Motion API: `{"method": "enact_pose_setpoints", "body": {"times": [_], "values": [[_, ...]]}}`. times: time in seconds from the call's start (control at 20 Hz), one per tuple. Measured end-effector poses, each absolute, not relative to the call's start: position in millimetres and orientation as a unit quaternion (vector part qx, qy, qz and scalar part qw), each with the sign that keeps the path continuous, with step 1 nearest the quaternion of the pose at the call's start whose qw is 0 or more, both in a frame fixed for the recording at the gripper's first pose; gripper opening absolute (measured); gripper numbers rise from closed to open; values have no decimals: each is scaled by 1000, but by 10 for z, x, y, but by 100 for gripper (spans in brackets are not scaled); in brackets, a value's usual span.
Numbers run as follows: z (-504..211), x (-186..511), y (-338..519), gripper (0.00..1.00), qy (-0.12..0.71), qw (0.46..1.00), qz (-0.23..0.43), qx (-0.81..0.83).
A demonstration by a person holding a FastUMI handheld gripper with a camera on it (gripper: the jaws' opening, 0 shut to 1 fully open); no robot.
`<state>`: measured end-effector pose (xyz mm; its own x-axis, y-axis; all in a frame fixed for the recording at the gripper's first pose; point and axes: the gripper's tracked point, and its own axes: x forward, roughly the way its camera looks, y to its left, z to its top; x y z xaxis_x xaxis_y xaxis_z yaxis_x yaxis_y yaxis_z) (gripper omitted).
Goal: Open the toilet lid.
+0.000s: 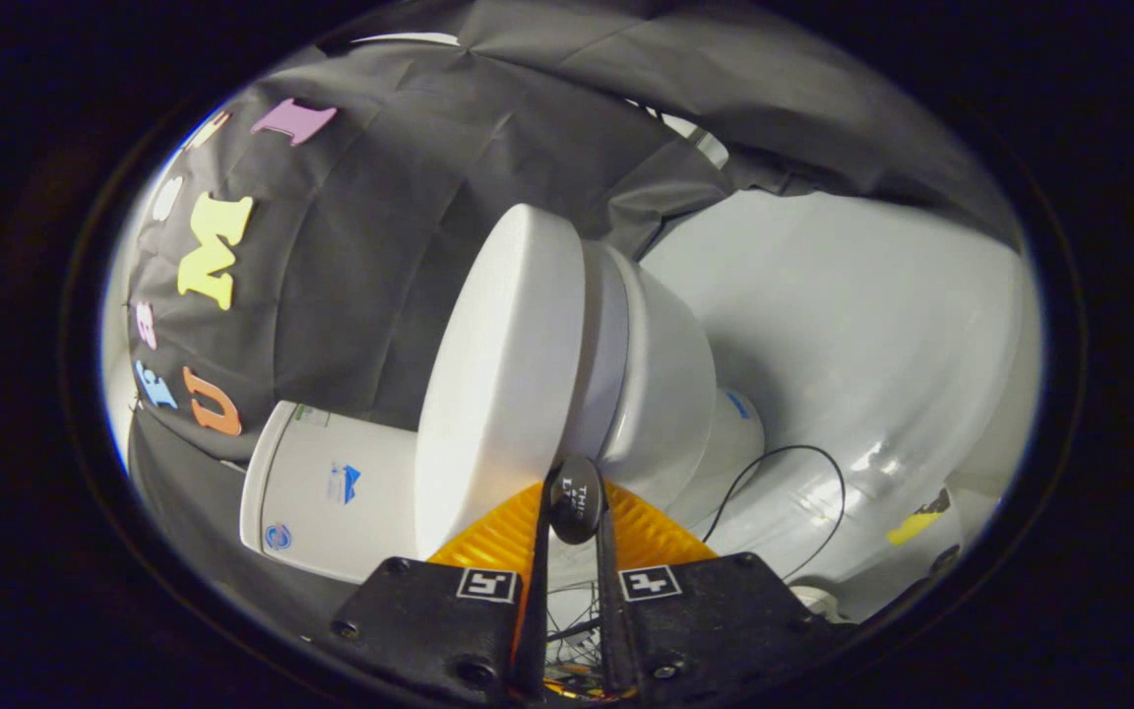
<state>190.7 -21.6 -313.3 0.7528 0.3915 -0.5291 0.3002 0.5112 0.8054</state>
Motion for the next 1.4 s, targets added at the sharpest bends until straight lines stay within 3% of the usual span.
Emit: {"method": "enact_pose_setpoints", "body": {"times": [0.15, 0.2, 0.7, 1.4], "values": [[-3038, 1943, -226, 5, 331, 763, 25, 554], [-3042, 1942, -223, 4, 331, 752, 22, 569], [-3005, 1929, -137, 4, 362, 742, 8, 565], [-2817, 2021, -203, 4, 341, 787, 13, 515]]}}
